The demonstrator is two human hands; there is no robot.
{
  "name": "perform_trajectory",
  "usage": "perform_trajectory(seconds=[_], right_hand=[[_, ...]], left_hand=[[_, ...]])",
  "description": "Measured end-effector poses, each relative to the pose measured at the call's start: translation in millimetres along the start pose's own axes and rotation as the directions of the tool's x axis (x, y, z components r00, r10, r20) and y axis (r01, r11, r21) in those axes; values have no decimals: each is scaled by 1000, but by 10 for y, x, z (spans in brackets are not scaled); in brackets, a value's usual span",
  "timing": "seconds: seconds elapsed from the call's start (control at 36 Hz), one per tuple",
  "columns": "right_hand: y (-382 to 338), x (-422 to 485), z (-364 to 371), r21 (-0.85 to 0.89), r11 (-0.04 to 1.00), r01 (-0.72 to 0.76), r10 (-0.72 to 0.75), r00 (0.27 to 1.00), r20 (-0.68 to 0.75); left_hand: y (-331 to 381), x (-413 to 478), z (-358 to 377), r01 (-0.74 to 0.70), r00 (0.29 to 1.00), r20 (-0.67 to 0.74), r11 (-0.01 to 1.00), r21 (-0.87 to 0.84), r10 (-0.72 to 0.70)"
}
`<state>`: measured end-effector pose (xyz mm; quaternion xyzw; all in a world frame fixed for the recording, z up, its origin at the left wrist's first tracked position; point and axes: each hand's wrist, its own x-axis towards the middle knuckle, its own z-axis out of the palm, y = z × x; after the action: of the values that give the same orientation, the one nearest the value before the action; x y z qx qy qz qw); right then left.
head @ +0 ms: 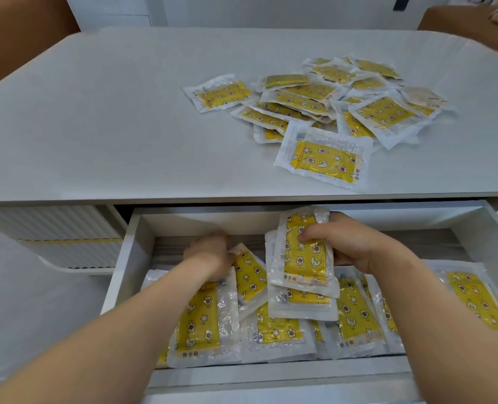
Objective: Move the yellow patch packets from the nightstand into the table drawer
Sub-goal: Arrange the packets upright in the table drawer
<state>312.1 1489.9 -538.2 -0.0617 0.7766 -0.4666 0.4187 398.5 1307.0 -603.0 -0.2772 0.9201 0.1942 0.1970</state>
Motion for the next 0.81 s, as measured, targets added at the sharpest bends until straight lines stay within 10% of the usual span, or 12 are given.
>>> perform_trajectory(seconds=[0.64,0.81], right_hand=[[272,-77,-377,118,991,-59,65,997,-51],[314,-115,-481,176,981,-84,83,996,16]], left_hand=[[181,-134,-12,-126,968,160,927,-354,192],[241,-146,12,-139,978,149,988,-70,148]])
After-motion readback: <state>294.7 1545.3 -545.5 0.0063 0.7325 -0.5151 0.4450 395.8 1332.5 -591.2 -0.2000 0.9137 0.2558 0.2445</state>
